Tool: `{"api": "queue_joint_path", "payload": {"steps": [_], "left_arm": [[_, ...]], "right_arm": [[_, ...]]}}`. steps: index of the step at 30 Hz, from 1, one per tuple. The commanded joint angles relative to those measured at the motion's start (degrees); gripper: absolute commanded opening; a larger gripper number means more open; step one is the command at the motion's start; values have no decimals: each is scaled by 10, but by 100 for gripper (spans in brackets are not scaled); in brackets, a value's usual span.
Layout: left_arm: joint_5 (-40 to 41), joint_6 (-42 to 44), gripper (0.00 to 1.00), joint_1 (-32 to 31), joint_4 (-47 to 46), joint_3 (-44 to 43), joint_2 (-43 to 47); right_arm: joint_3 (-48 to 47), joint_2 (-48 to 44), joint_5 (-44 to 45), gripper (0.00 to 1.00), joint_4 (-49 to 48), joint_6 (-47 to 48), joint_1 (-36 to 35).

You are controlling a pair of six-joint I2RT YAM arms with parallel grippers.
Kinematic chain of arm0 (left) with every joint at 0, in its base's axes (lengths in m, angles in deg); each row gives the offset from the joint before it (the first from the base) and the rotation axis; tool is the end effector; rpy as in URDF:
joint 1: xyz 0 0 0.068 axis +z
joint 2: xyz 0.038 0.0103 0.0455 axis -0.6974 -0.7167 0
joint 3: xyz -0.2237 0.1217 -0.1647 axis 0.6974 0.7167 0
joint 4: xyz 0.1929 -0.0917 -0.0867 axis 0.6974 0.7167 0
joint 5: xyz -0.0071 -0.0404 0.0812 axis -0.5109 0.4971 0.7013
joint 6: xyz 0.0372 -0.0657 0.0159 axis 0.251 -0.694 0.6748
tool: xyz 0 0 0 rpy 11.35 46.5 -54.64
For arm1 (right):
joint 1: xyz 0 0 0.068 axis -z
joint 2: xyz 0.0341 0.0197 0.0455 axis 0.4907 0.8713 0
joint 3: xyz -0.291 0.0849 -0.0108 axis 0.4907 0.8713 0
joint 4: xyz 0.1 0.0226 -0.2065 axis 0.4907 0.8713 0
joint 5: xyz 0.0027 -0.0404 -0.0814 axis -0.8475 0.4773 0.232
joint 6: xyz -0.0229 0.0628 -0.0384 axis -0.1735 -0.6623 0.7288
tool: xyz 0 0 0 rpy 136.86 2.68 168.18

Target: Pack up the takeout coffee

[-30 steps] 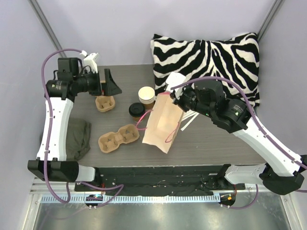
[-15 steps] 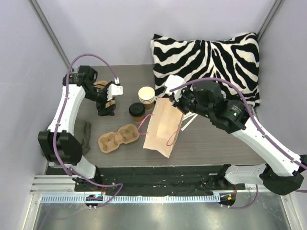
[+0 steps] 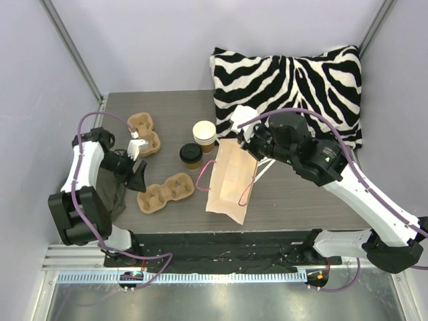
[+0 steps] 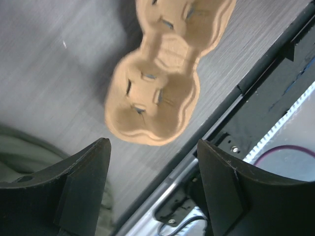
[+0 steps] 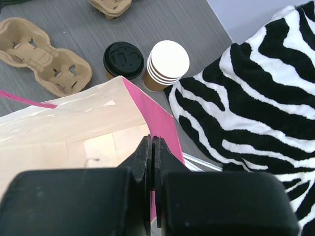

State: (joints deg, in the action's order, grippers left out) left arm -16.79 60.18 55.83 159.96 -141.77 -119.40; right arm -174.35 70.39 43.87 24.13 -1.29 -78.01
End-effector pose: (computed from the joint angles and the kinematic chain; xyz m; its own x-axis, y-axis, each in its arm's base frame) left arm 0.2155 0.0053 0.2774 -0.7411 0.5073 -0.4398 0.6657 0.6408 -0.3824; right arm 0.1480 0.1638 0.4557 0.0320 -0.5406 -0.8407 -0.7704 0.5225 -0.3653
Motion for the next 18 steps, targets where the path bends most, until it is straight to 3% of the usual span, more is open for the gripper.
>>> {"api": "queue_joint_path", "payload": {"steps": [1,3,6,7,15,18], "left_arm": [[25,-110,75,13,-63,52,47],[-1,-100,75,4,-73,51,58],[-11,9,76,-42,-52,27,60],[-2,26,76,-54,-85,29,61],[104,32,77,-151,-163,8,-18],[106,5,75,-170,-204,-6,-44]], "right_arm": [[5,-19,-5,1,-32,-8,1],[7,-21,-3,1,-33,-11,2],[7,-23,-1,1,-29,-11,3],[7,-23,0,1,-28,-11,4],[6,-22,-3,1,-28,-13,12],[9,-18,-7,1,-30,-15,12]]}}
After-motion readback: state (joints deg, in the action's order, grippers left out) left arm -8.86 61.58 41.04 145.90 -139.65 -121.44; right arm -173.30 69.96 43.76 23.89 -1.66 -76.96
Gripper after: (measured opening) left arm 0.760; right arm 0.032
